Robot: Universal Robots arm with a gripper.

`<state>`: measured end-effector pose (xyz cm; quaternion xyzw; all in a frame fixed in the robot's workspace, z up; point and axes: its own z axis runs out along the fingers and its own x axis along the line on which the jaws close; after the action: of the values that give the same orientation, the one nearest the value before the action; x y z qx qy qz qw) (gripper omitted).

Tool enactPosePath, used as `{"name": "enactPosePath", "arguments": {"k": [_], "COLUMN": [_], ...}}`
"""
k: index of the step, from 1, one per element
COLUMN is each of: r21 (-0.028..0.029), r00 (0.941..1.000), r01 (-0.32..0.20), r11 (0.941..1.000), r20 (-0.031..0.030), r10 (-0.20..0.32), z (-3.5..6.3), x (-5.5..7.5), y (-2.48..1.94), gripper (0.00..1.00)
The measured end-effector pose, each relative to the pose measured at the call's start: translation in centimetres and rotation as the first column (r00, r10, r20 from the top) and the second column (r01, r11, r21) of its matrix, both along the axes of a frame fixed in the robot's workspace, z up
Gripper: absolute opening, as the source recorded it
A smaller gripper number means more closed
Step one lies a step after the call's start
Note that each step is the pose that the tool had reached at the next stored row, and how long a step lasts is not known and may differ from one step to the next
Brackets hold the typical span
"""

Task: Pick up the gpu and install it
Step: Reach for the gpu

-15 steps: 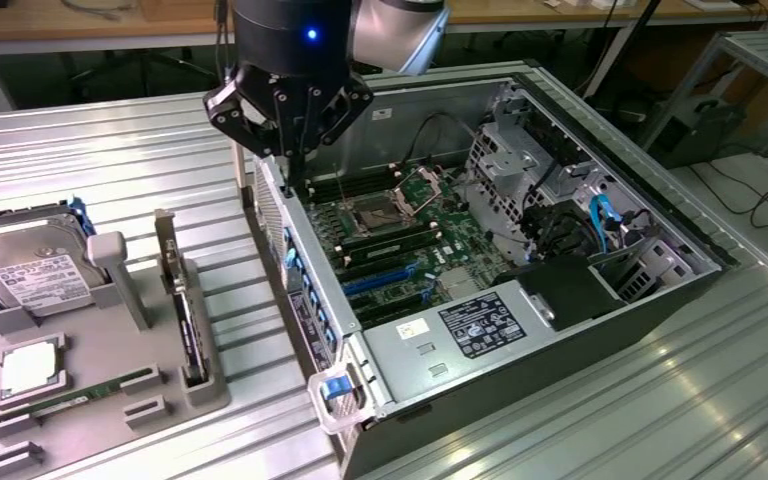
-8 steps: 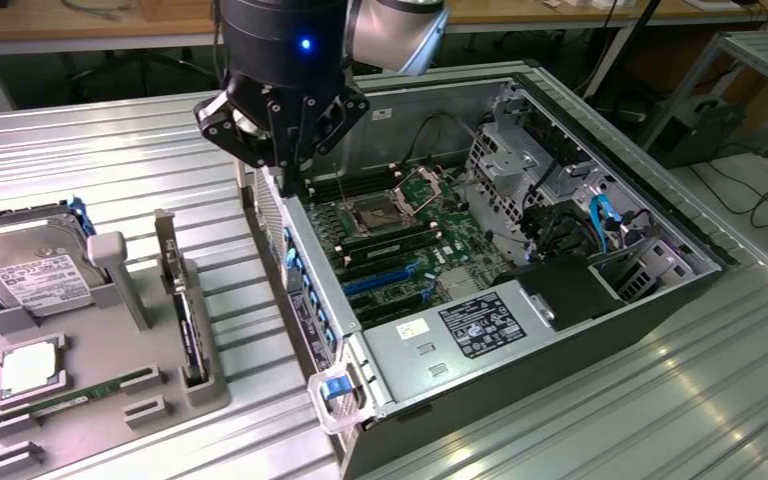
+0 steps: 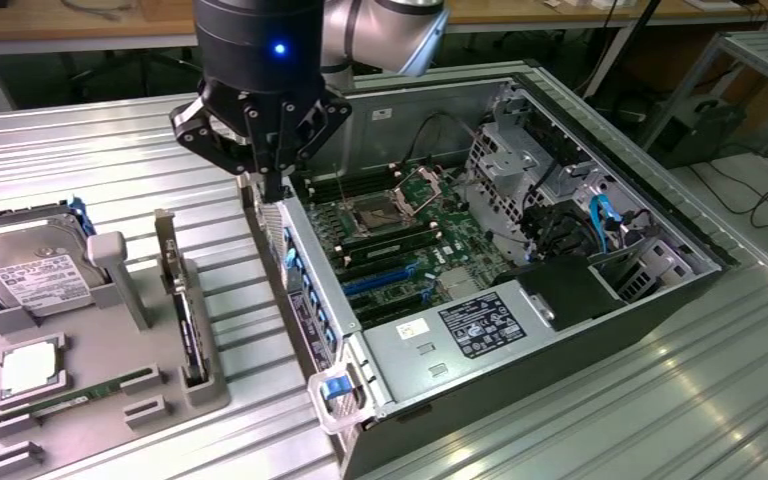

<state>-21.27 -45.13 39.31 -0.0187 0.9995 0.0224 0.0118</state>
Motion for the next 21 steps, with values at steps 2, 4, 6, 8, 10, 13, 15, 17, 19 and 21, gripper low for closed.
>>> {"name": "enactPosePath", "arguments": {"k": [2, 4, 6, 8, 10, 13, 15, 17, 19, 21], "r21": [-0.0001, 0.0000, 0.0000, 0.0000, 0.0000, 0.0000, 0.0000, 0.0000, 0.0000, 0.0000], "r00": [1.0000, 1.0000, 1.0000, 1.0000, 1.0000, 1.0000, 1.0000, 1.0000, 1.0000, 1.0000], "r01": [0.000, 0.000, 0.000, 0.000, 0.000, 0.000, 0.000, 0.000, 0.000, 0.000], "r11": [1.0000, 1.0000, 1.0000, 1.0000, 1.0000, 1.0000, 1.0000, 1.0000, 1.0000, 1.0000], "r20": [0.0000, 0.0000, 0.0000, 0.0000, 0.0000, 0.0000, 0.0000, 0.0000, 0.0000, 0.0001], "r10": [0.000, 0.000, 0.000, 0.000, 0.000, 0.000, 0.000, 0.000, 0.000, 0.000], "z": [0.00, -0.01, -0.02, -0.02, -0.02, -0.03, -0.03, -0.03, -0.04, -0.04], "x": [-0.6, -1.2, -1.7, -2.1, -2.6, -3.1, -3.4, -3.8, -4.0, -4.3], "y": [-0.01, -0.01, -0.02, -0.03, -0.05, -0.11, -0.17, -0.24, -0.27, -0.28], "gripper": [0.11, 0.11, 0.11, 0.11, 0.11, 0.11, 0.11, 0.11, 0.11, 0.11]}}
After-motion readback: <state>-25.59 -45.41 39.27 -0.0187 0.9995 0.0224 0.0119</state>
